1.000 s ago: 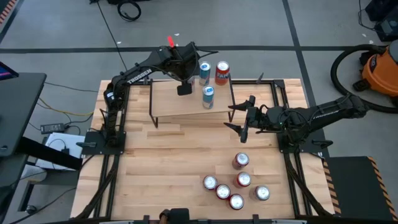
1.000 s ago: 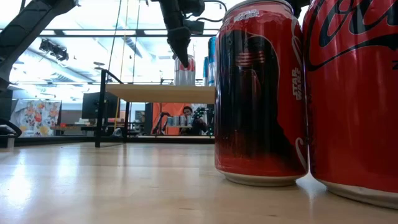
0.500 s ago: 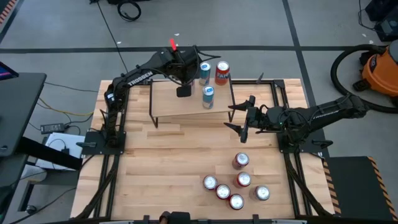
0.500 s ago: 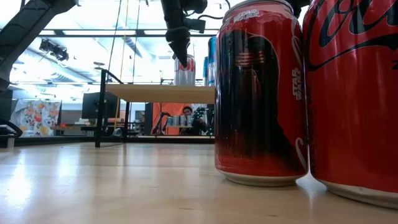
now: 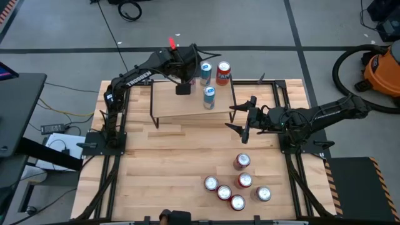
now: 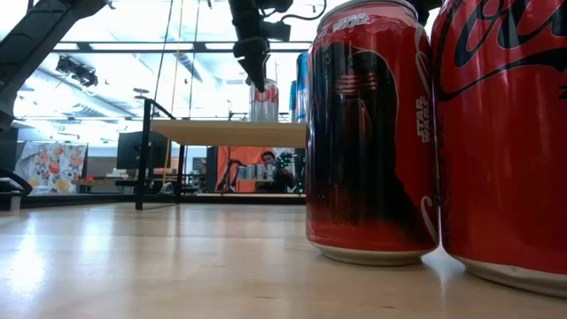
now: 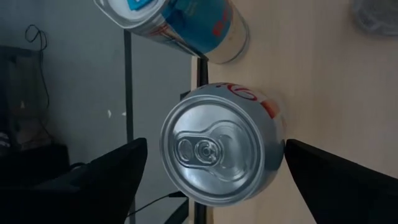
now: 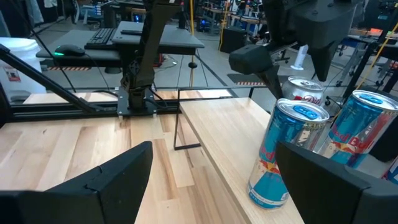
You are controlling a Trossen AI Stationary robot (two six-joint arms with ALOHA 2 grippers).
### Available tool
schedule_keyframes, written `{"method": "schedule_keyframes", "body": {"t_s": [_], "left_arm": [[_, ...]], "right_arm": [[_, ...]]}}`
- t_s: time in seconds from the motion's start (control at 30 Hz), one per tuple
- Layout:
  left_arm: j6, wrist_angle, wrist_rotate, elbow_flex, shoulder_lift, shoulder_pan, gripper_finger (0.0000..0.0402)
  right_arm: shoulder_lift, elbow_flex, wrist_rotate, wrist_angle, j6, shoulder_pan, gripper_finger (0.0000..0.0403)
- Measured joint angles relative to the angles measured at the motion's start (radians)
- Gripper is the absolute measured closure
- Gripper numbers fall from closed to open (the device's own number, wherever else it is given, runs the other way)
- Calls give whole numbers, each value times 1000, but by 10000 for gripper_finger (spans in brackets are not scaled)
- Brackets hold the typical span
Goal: Place canned beverage on shelf
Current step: Put the left silver soda can on the shelf
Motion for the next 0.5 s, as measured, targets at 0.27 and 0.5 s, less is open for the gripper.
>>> {"method": "schedule_keyframes", "body": {"t_s": [0.27, 0.5], "left_arm": [[19, 9, -9, 0, 0, 7, 10], [18, 43, -12, 0, 0, 11, 10]], "right_arm": [[0, 0, 0, 0, 0, 0, 53], [0, 0, 0, 0, 0, 0, 53]]}}
